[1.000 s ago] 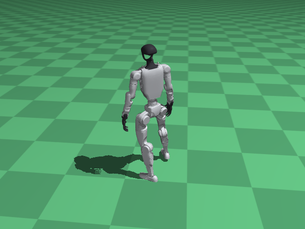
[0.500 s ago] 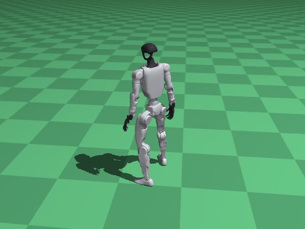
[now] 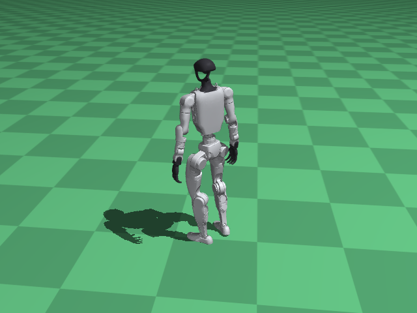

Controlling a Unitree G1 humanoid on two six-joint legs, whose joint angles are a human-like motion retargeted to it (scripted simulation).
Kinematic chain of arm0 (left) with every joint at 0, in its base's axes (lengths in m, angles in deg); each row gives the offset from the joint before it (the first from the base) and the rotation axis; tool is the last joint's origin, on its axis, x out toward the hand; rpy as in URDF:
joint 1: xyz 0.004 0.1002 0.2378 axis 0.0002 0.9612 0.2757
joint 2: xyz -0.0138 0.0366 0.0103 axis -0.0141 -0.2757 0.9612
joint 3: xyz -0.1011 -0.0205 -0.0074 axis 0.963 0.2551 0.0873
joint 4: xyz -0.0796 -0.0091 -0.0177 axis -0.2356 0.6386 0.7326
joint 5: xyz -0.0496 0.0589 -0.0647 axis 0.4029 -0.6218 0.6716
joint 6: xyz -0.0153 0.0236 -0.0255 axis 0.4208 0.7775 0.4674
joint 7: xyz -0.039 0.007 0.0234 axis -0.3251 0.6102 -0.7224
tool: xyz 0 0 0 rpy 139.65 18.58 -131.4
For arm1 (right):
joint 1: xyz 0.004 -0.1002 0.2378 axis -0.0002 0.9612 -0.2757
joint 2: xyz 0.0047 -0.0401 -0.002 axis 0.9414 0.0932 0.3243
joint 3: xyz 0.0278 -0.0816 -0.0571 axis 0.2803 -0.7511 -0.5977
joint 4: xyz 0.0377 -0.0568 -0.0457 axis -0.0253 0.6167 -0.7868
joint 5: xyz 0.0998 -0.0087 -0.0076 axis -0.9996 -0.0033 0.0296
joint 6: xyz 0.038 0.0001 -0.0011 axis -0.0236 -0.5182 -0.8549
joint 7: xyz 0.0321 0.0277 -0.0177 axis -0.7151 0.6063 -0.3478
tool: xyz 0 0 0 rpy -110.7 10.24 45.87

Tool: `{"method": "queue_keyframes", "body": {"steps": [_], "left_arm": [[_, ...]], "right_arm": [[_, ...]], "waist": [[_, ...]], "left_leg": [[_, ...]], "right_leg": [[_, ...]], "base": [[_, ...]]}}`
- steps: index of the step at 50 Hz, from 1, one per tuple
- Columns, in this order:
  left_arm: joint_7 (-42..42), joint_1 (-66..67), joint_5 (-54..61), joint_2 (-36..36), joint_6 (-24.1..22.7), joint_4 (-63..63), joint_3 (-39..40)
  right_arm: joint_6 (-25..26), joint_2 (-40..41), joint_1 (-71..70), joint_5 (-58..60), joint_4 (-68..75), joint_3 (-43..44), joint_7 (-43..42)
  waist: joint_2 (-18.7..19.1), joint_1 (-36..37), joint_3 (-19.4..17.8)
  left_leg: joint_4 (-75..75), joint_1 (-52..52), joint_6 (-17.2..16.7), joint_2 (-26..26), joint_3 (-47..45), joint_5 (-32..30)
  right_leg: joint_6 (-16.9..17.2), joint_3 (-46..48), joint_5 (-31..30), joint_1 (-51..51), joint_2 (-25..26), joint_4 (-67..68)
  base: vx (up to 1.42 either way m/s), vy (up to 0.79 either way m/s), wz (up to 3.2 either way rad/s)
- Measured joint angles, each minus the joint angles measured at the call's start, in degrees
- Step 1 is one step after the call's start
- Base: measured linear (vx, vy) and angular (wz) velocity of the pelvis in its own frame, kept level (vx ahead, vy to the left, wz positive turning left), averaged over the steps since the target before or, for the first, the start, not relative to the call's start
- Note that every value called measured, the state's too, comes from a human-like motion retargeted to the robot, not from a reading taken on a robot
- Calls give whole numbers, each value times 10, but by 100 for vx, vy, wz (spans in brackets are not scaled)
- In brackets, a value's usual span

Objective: Kungfu

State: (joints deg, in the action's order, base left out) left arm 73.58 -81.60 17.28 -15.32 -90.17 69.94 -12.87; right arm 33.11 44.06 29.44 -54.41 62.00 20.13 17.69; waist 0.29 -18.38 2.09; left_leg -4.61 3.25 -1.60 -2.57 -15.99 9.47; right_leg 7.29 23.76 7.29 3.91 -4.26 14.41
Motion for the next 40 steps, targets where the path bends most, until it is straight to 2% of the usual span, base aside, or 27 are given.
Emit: {"method": "queue_keyframes", "body": {"steps": [2,3,4,7,13,15,16,19,22,25,29,33,35,40], "left_arm": [[0,14,12,11,4,-2,29],[0,20,18,18,6,-3,42],[-1,25,27,26,7,-2,53],[-5,19,82,51,13,19,62],[-13,6,199,106,5,53,16],[-27,6,187,114,8,46,4],[-28,2,161,117,14,43,4],[22,-9,89,111,26,32,-12],[65,-12,51,95,13,19,-23],[58,-12,68,87,-4,4,7],[-12,-32,192,85,-28,-5,88],[-94,-58,400,98,-40,-23,194],[-147,-76,570,105,-31,-37,253],[-216,-85,839,102,-1,-51,319]], "right_arm": [[10,14,7,8,1,13,10],[18,22,10,11,2,21,18],[26,29,11,10,4,26,28],[46,42,3,-3,11,41,58],[46,28,-3,17,-7,27,25],[48,27,-3,18,-8,31,40],[50,27,-4,8,-8,37,53],[44,29,-4,-38,-5,51,71],[41,28,-7,-88,2,66,67],[38,32,-10,-138,6,92,67],[36,36,-20,-267,2,136,96],[34,45,-31,-419,-12,199,138],[35,46,-42,-529,-24,231,159],[32,39,-54,-699,-46,271,189]], "waist": [[-6,15,11],[-10,25,16],[-15,34,18],[-21,53,4],[-7,9,-10],[-1,-9,-10],[-4,-3,-12],[-10,27,-18],[-10,21,-17],[-10,15,-14],[-12,13,-15],[-13,17,-15],[-12,17,-17],[-10,16,-16]], "left_leg": [[7,-5,0,8,-12,-1],[11,-8,1,13,-18,-1],[13,-12,3,20,-21,-2],[13,-21,3,23,-24,-7],[21,-25,9,24,-24,-13],[29,-28,19,34,-15,-13],[25,-26,11,28,-18,-15],[21,-25,3,18,-32,-19],[14,-15,6,18,-23,-20],[14,-12,8,17,-21,-23],[9,-4,11,15,-15,-26],[10,-6,13,13,-27,-29],[10,-8,15,12,-34,-32],[9,-8,14,10,-42,-31]], "right_leg": [[-47,20,36,-20,10,-37],[-79,38,33,-31,11,-61],[-88,40,27,-39,11,-79],[-76,-16,14,-45,18,-96],[-79,20,4,-57,17,-113],[-77,31,4,-58,21,-115],[-76,26,2,-56,16,-114],[-75,5,-1,-51,13,-109],[-77,21,0,-51,13,-112],[-75,28,0,-51,14,-114],[-72,28,1,-47,14,-110],[-72,30,-1,-44,14,-107],[-72,30,-3,-43,14,-106],[-74,24,-6,-41,13,-106]], "base": [[10,-2,-46],[8,-5,-54],[5,-5,-62],[-7,3,-42],[-5,5,14],[-5,-1,38],[-10,-1,-13],[-9,-3,-52],[-6,-4,23],[-2,-1,1],[-3,-6,9],[-2,-5,-3],[-4,-1,-21],[-3,0,-15]]}}
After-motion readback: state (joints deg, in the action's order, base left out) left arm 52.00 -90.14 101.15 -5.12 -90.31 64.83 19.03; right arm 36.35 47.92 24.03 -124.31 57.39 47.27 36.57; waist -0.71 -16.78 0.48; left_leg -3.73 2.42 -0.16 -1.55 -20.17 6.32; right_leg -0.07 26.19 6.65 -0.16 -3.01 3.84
